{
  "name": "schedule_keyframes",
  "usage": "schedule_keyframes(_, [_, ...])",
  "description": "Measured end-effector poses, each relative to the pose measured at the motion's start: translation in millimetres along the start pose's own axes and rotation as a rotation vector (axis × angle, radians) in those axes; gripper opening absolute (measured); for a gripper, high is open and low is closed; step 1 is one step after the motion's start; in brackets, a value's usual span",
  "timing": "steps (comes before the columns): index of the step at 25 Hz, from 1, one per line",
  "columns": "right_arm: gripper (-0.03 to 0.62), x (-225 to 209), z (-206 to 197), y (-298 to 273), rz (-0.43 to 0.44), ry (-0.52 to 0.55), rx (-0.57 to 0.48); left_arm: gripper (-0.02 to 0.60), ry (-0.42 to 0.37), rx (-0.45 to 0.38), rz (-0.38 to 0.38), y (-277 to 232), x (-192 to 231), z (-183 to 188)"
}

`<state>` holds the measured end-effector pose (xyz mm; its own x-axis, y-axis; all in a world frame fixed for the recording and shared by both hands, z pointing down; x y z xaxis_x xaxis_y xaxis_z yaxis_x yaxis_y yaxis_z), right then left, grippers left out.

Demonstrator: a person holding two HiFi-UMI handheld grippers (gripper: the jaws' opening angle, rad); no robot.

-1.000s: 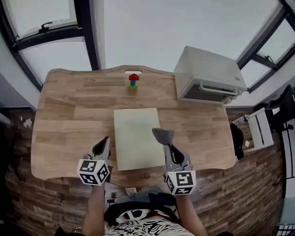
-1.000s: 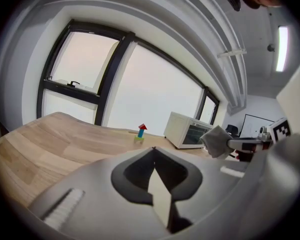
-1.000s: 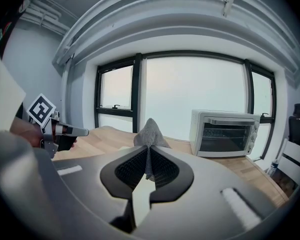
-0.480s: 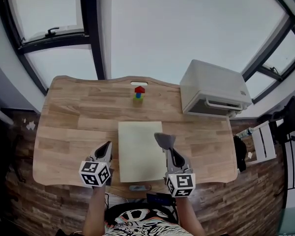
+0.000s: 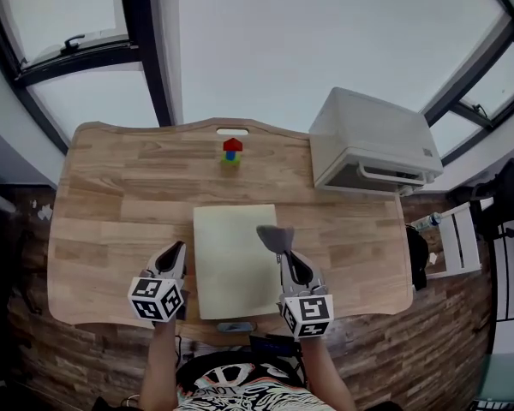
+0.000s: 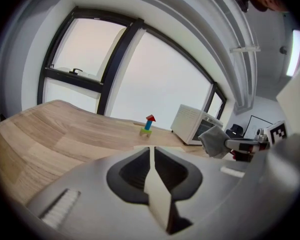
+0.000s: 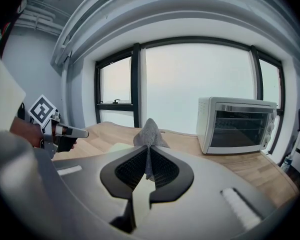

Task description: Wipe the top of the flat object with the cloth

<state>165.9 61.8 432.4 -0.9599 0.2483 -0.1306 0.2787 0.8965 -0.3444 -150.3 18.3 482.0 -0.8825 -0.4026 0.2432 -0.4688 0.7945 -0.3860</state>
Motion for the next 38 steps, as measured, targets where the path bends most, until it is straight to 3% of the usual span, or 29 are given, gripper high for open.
schedule_keyframes(5, [0.009, -4.7, -10.0, -7.2, -0.004, -0.014, 0.029, 0.060, 0.043, 0.048, -0.031, -6.9, 1.8, -14.6])
schedule_keyframes(12, [0.009, -9.0, -19.4, -22.9, -0.008, -0.025, 0.066, 0.110, 0.096, 0.124, -0.079, -28.7, 1.5, -30.7])
schedule_keyframes(21, [0.009, -19.4, -30.1, -48.8, -0.003, -0.016, 0.125, 0.156, 0.148, 0.194, -0.082, -52.0, 8.2, -44.9])
schedule_keyframes(32, [0.009, -26.3, -43.7, -84.0, 0.011, 0.015, 0.202, 0.165, 0.258, 0.200, -0.122, -61.6, 13.3, -60.6])
schedule_keyframes(38, [0.009, -27.0, -47.0, -101.8, 0.030, 0.054, 0.248, 0.170, 0.257, 0.191, -0.127, -63.3, 13.9, -63.0])
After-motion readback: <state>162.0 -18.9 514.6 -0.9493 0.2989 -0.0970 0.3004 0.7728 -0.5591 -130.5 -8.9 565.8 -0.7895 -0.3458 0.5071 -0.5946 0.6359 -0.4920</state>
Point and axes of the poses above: the fingertips, and each gripper's own axes: y backward along the fingers, x to its left, z out of its top, the point moved 9 cm from there along y, backward along the fingers, and after that the axes turned 7 degrees about -y, right-handed, at the moved point
